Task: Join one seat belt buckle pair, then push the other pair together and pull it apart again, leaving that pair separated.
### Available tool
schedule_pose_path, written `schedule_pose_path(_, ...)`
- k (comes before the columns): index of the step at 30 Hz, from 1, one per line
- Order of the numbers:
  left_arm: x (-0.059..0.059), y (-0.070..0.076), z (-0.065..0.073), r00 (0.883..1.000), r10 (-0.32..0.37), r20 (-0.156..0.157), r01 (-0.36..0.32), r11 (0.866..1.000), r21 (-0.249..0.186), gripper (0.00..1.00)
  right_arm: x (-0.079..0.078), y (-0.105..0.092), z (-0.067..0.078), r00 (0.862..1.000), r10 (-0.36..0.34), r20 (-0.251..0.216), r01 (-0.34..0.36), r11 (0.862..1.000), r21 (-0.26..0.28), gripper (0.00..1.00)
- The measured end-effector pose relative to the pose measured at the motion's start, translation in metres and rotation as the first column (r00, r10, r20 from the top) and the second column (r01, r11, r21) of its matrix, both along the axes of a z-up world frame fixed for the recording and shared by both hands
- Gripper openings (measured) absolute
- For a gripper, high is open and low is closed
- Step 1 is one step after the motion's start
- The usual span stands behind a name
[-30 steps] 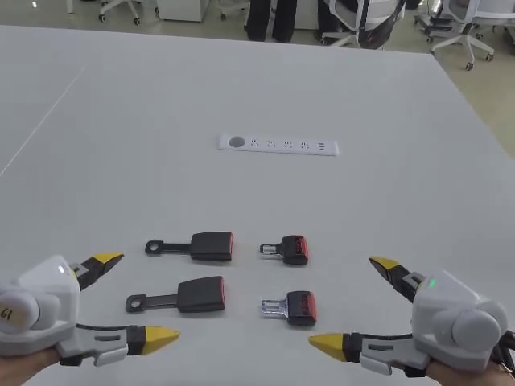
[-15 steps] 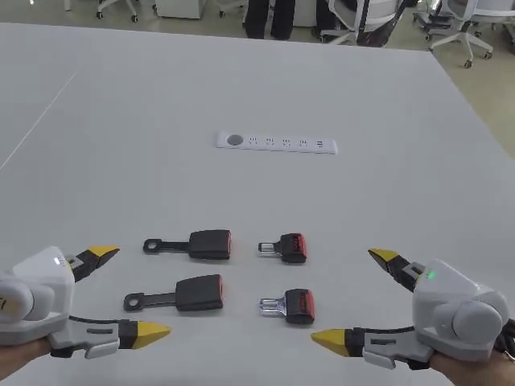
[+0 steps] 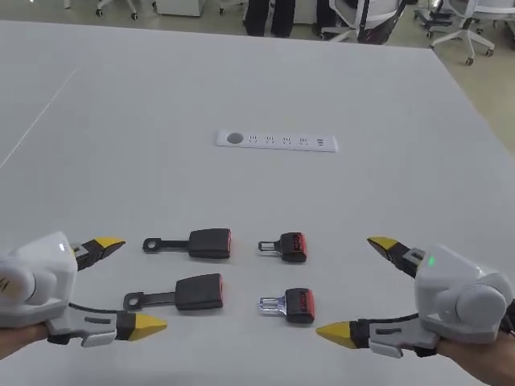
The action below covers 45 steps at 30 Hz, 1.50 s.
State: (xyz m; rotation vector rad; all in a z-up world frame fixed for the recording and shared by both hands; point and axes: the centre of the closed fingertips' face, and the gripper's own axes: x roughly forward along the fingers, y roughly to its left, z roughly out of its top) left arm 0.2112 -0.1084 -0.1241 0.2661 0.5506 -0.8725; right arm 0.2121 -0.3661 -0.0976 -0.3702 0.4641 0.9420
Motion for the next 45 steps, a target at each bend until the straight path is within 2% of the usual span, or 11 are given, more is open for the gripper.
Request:
schedule_pose_path(7,0.003,-0.008,0.002,0.999,-0.049,-0.006,0.049,0.998,0.032,0.88,0.003,-0.001,-0.001,0.999,0.036,0.004,-0.036,0.999,-0.033,0.97)
schedule_pose_path(18,0.011,-0.015,-0.001,0.993,-0.118,-0.009,0.118,0.99,0.082,0.81,0.004,0.003,-0.007,0.994,0.113,0.007,-0.112,0.99,-0.087,0.89)
schedule_pose_path(23,0.009,-0.028,-0.003,0.987,-0.157,-0.026,0.159,0.981,0.114,0.76,0.005,0.006,-0.013,0.988,0.154,0.0,-0.153,0.982,-0.109,0.84)
schedule_pose_path(28,0.008,-0.033,-0.007,0.98,-0.191,-0.047,0.196,0.97,0.145,0.71,0.005,0.009,-0.019,0.981,0.192,-0.005,-0.191,0.973,-0.128,0.8)
schedule_pose_path(29,0.008,-0.037,-0.007,0.979,-0.198,-0.049,0.203,0.967,0.151,0.7,0.004,0.009,-0.021,0.979,0.203,-0.006,-0.202,0.97,-0.135,0.78)
schedule_pose_path(35,0.009,-0.042,-0.013,0.969,-0.238,-0.071,0.247,0.951,0.185,0.62,0.002,0.011,-0.034,0.967,0.252,-0.03,-0.253,0.953,-0.168,0.71)
schedule_pose_path(38,0.009,-0.046,-0.018,0.96,-0.264,-0.095,0.278,0.94,0.2,0.58,0.0,0.014,-0.038,0.961,0.273,-0.038,-0.275,0.944,-0.184,0.66)
schedule_pose_path(45,0.008,-0.049,-0.029,0.943,-0.307,-0.126,0.33,0.911,0.249,0.52,-0.001,0.016,-0.047,0.95,0.308,-0.051,-0.311,0.926,-0.213,0.58)
